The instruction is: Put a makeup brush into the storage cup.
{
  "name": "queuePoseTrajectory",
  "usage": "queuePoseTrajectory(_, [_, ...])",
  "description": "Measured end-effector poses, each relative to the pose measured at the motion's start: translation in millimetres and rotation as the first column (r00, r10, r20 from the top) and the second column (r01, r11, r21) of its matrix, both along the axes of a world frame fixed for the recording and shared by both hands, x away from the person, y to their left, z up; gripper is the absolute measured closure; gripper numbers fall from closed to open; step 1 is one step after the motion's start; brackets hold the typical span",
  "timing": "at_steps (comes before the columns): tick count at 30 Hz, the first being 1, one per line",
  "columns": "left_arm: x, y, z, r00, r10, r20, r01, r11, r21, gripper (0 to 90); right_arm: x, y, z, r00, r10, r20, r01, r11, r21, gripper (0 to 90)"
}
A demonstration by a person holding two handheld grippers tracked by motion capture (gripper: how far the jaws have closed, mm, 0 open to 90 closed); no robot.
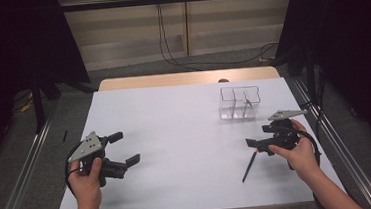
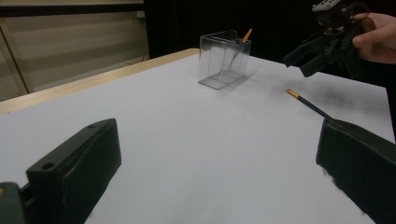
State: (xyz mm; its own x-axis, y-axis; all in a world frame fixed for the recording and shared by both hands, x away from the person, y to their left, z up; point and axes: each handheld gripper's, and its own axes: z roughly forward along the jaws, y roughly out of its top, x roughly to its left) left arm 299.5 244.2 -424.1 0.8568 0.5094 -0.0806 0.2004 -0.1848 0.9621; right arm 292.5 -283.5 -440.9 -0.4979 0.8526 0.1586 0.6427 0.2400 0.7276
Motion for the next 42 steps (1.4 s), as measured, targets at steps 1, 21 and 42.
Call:
queuePoseTrajectory(1, [0.1, 0.1, 0.0, 1.0, 0.0, 0.0, 0.0, 1.0, 0.0, 0.0, 0.5, 0.5, -0.1, 0.9999, 0.003, -0.015, -0.003, 1.0, -0.012, 10.6])
queuePoseTrajectory(21, [0.6, 0.4, -0.5, 0.9999, -0.003, -0.011, 0.003, 1.0, -0.005, 0.0, 10.7, 7.1, 2.1, 0.9538, -0.058, -0.295, 0.02, 0.991, -0.131, 12.0])
queuePoseTrajectory(42, [0.3, 1.5, 0.7, 1.0, 0.0, -0.005, 0.0, 1.0, 0.0, 0.0, 13.5, 15.3, -2.6, 0.8891, -0.128, -0.44, 0.03, 0.975, -0.222, 21.5])
